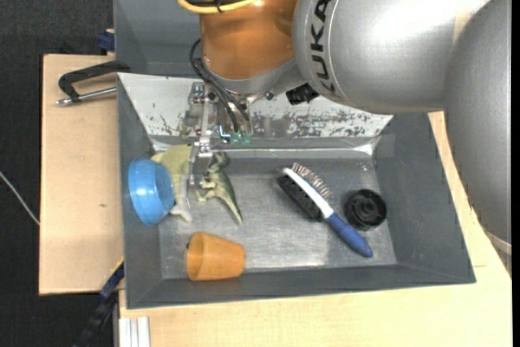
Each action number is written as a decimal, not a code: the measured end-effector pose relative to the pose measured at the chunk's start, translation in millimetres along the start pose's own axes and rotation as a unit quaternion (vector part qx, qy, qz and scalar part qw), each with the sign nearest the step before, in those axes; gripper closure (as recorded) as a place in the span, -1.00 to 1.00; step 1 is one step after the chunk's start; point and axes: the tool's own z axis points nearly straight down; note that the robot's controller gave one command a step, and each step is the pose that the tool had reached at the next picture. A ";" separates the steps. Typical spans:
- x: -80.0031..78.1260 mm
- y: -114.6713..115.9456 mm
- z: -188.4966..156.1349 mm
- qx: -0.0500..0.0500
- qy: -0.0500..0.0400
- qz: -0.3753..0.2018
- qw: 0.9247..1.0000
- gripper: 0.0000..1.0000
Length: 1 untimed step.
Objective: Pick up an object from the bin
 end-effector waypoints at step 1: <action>18.3 -79.4 125.9 0.001 0.000 0.087 0.996 -1.00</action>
Offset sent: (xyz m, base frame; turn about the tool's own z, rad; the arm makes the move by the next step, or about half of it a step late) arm -0.0175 -0.0776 -0.1224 0.1723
